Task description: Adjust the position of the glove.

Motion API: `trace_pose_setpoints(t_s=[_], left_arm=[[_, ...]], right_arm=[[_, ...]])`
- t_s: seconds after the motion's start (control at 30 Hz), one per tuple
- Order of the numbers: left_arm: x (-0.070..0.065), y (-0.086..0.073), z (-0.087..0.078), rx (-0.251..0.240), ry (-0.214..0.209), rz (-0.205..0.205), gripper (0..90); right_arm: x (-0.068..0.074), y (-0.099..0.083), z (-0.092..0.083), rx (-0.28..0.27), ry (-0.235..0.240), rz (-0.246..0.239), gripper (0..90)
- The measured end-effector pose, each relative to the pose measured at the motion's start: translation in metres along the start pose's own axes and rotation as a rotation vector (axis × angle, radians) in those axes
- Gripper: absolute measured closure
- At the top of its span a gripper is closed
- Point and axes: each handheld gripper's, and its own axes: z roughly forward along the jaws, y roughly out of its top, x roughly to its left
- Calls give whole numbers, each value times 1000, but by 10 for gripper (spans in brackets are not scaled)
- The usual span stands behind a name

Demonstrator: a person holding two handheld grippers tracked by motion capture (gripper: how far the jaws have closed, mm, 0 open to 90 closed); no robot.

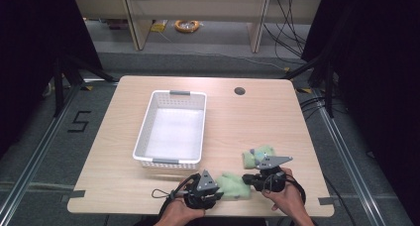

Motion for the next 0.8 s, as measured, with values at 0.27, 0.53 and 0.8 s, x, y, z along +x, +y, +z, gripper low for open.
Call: trace_pose_setpoints(t_s=[0.27, 0.53, 0.8], left_arm=[[-1, -3, 2, -2, -11, -17, 680], [-2, -2, -13, -33, 3, -68, 448], [6, -4, -28, -46, 16, -105, 385]], right_arm=[[1, -2, 7, 26, -17, 4, 795], [0, 8, -6, -20, -92, -21, 626], [-32, 26, -13, -51, -242, 34, 585]])
